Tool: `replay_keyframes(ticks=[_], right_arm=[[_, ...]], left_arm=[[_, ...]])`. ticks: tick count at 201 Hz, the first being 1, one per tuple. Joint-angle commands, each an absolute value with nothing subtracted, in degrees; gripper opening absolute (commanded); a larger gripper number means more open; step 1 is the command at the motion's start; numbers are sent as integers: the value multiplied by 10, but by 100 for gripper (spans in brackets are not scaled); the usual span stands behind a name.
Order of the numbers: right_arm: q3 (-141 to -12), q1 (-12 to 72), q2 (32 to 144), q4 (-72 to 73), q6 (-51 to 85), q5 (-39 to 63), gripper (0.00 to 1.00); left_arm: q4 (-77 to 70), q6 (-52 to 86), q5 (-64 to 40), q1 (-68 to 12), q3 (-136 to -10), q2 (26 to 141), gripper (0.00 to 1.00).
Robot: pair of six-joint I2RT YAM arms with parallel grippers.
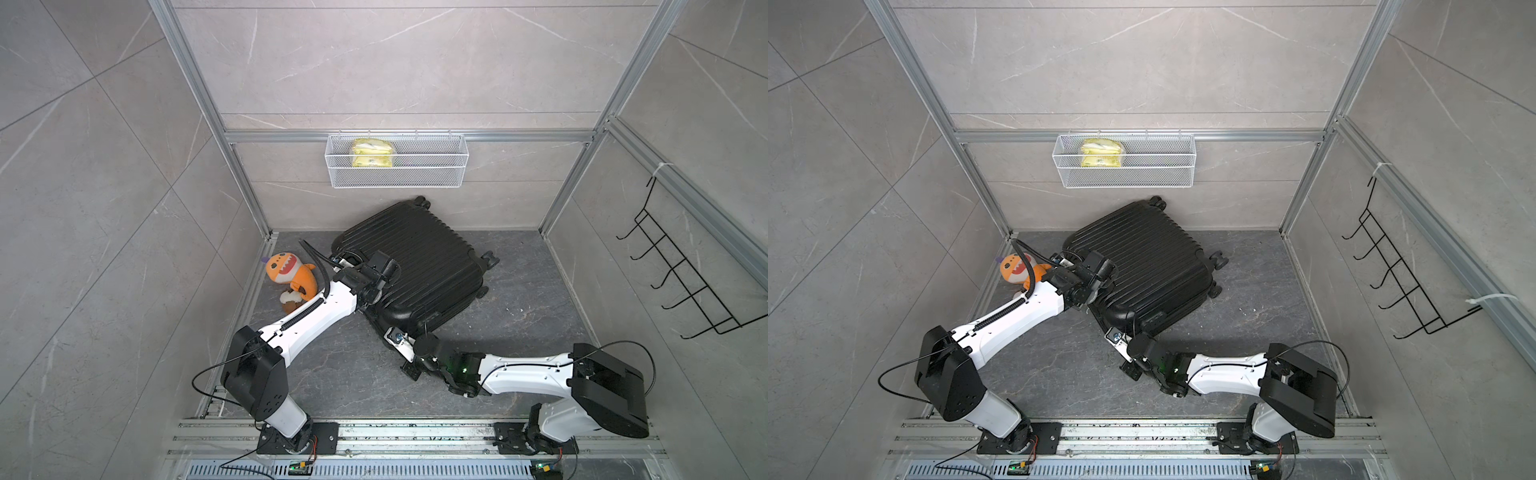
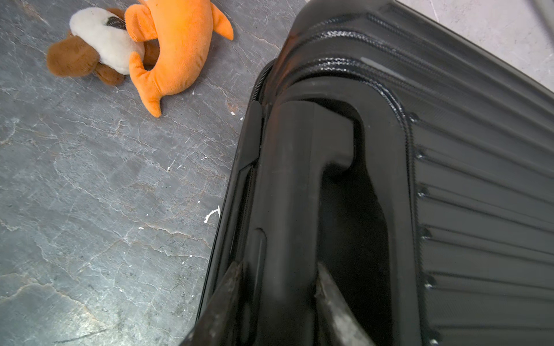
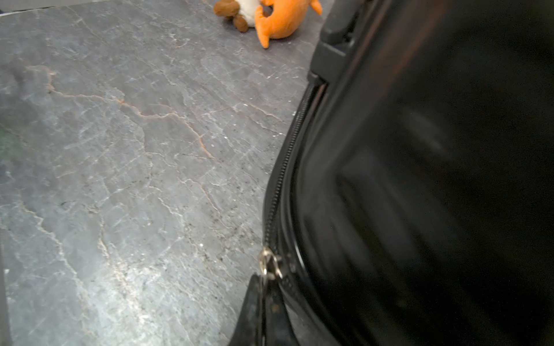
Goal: Close the suitcase zippers
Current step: Zip the zipper on the suitcase.
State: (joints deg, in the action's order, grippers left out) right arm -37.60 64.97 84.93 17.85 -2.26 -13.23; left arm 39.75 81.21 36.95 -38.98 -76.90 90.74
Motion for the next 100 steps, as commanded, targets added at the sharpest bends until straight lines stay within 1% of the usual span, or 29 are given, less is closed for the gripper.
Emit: replay_keyframes(ticks=[1,7,15,23,30,43,61,71,78,100], right_arm=[[-358,652,795,257,2,-171,0],[-350,646,786,252,9,-178,0],[-337,634,774,246,17,-182,0],[-326,621,760,240,25,-188,0],[-316,608,748,227,31,-192,0],[-303,587,728,214,35,-187,0],[-291,563,707,201,41,-180,0],[-289,552,700,188,48,-184,0],[-288,544,695,178,50,-185,0],[-279,530,679,165,59,-186,0]], left_arm=[[302,879,375,-384,-793,891,60],[303,856,376,-385,-799,891,72],[307,827,378,-384,-807,888,84],[307,789,377,-382,-814,884,92],[303,746,374,-381,-820,881,95],[300,663,366,-378,-833,872,99],[256,505,322,-370,-841,861,100],[221,375,233,-358,-843,857,99],[219,307,194,-351,-850,858,99],[281,135,89,-320,-894,875,99]])
